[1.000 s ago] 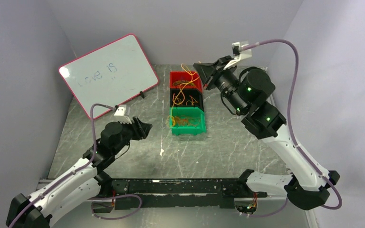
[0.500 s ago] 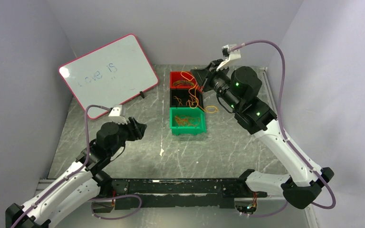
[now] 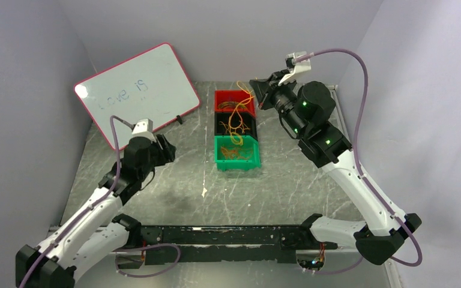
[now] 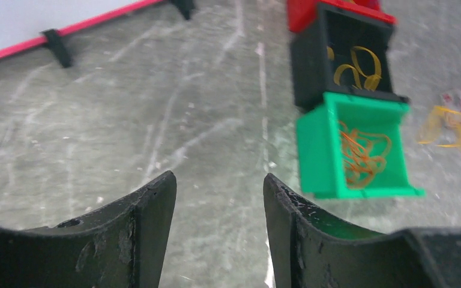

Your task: Untangle the cables

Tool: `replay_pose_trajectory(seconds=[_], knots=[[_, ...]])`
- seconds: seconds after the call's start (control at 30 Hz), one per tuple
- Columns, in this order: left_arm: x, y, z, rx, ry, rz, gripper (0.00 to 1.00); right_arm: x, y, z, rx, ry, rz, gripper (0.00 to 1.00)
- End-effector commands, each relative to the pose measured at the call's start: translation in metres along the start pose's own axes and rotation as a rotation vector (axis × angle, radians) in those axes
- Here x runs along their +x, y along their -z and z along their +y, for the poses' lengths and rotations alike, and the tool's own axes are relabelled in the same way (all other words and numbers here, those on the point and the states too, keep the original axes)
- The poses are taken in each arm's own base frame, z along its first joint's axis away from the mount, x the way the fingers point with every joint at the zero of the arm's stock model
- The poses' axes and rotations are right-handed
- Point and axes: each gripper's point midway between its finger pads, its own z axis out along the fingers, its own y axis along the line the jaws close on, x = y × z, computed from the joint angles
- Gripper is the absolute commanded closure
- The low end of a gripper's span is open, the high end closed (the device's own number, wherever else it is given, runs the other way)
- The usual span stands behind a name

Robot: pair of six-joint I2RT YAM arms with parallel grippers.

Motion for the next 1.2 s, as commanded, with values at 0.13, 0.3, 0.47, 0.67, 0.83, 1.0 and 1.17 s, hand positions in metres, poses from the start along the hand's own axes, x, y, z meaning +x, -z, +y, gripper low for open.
replay_pose_trajectory(seconds=[0.13,0.3,0.47,0.67,0.83,1.0,1.17], knots=[[-0.043,-0.027,0.033,-0.117,-0.018,-0.041,0.38,-0.024,-0.005,0.004,-0.050,0.119,-0.127,1.00],[-0.058,-0.040,0.041,-0.143,-0.070,-0.087,0.39,-0.012,-0.014,0.008,-0.098,0.198,-0.133,1.00],[-0.065,-0.050,0.043,-0.138,-0.131,-0.112,0.38,-0.004,-0.027,-0.001,-0.087,0.261,-0.133,1.00],[-0.072,-0.063,0.043,-0.141,-0.180,-0.114,0.37,0.010,-0.048,-0.011,-0.121,0.271,-0.108,1.00],[-0.070,-0.072,0.045,-0.147,-0.199,-0.094,0.37,0.019,-0.063,-0.018,-0.135,0.257,-0.105,1.00],[-0.066,-0.079,0.047,-0.137,-0.189,-0.081,0.37,0.039,-0.081,-0.023,-0.150,0.232,-0.070,1.00],[-0.062,-0.081,0.045,-0.122,-0.173,-0.073,0.37,0.069,-0.095,-0.032,-0.154,0.183,-0.018,1.00]])
